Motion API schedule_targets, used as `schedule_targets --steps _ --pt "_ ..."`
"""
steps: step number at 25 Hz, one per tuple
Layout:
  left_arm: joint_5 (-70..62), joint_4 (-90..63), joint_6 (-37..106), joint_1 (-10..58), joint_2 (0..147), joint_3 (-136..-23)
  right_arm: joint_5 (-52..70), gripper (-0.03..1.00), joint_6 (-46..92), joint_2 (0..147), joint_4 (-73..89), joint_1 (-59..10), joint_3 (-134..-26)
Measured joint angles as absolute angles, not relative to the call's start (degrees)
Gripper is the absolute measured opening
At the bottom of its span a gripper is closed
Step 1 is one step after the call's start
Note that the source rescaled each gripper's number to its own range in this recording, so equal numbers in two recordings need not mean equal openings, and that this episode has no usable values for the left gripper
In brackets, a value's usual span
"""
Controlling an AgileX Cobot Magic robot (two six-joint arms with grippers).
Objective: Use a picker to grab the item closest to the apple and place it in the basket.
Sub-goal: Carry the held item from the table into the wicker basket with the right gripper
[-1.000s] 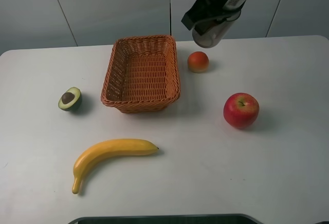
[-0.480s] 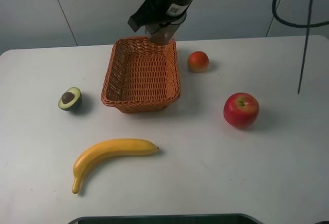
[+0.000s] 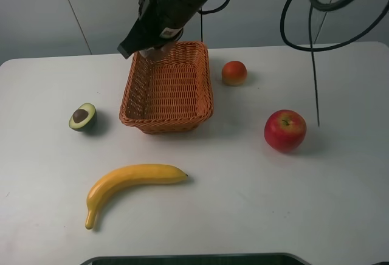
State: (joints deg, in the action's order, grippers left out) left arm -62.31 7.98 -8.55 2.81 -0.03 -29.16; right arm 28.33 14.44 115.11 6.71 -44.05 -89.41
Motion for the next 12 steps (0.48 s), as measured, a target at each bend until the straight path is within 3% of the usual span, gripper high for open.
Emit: schedule_targets --steps 12 --pt "-62.3 8.0 -8.8 2.8 0.0 -29.2 30.4 0.0 14.9 117.5 6.5 -44.2 -89.4"
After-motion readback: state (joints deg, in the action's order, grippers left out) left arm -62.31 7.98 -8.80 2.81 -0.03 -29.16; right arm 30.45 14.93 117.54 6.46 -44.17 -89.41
